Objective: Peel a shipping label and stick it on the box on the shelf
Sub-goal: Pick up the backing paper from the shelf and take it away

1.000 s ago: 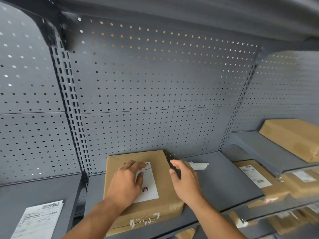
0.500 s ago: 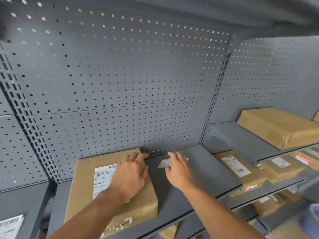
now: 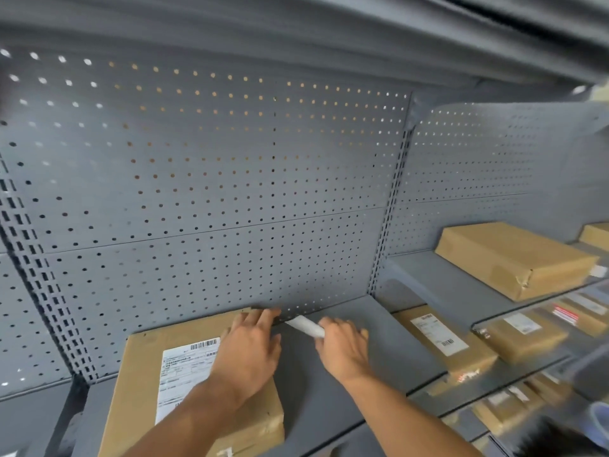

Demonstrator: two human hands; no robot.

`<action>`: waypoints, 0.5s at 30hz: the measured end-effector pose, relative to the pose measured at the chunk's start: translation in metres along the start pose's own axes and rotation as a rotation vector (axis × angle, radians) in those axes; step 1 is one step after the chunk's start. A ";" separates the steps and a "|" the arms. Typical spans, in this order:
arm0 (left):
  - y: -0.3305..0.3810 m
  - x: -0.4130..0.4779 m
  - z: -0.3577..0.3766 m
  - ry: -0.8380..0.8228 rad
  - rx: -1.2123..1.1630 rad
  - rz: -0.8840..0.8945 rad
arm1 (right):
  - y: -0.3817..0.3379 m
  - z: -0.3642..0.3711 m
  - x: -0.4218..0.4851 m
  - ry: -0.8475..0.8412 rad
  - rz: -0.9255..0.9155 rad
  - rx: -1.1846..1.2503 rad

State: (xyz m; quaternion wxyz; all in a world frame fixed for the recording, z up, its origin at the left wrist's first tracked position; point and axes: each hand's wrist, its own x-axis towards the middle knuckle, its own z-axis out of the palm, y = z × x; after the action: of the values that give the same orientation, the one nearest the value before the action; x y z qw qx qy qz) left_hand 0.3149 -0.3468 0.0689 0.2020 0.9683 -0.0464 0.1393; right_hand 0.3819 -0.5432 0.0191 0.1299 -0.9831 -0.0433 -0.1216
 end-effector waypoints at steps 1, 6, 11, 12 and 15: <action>0.005 0.001 -0.002 0.019 -0.009 0.020 | 0.003 -0.012 -0.004 0.044 -0.001 0.021; 0.050 -0.008 0.000 0.044 -0.106 0.164 | 0.027 -0.074 -0.055 0.155 0.053 0.038; 0.093 -0.041 0.015 -0.021 -0.180 0.339 | 0.046 -0.107 -0.126 0.184 0.149 0.018; 0.100 -0.050 0.020 -0.038 -0.199 0.368 | 0.048 -0.111 -0.143 0.183 0.175 0.010; 0.117 -0.082 0.035 -0.092 -0.246 0.464 | 0.060 -0.115 -0.194 0.174 0.281 -0.017</action>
State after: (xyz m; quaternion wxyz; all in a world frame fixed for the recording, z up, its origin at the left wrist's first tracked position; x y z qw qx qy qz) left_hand 0.2285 -0.4647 0.0590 0.2786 0.9053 -0.2927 0.1312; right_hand 0.1756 -0.6422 0.0636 0.1406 -0.9663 0.1071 -0.1870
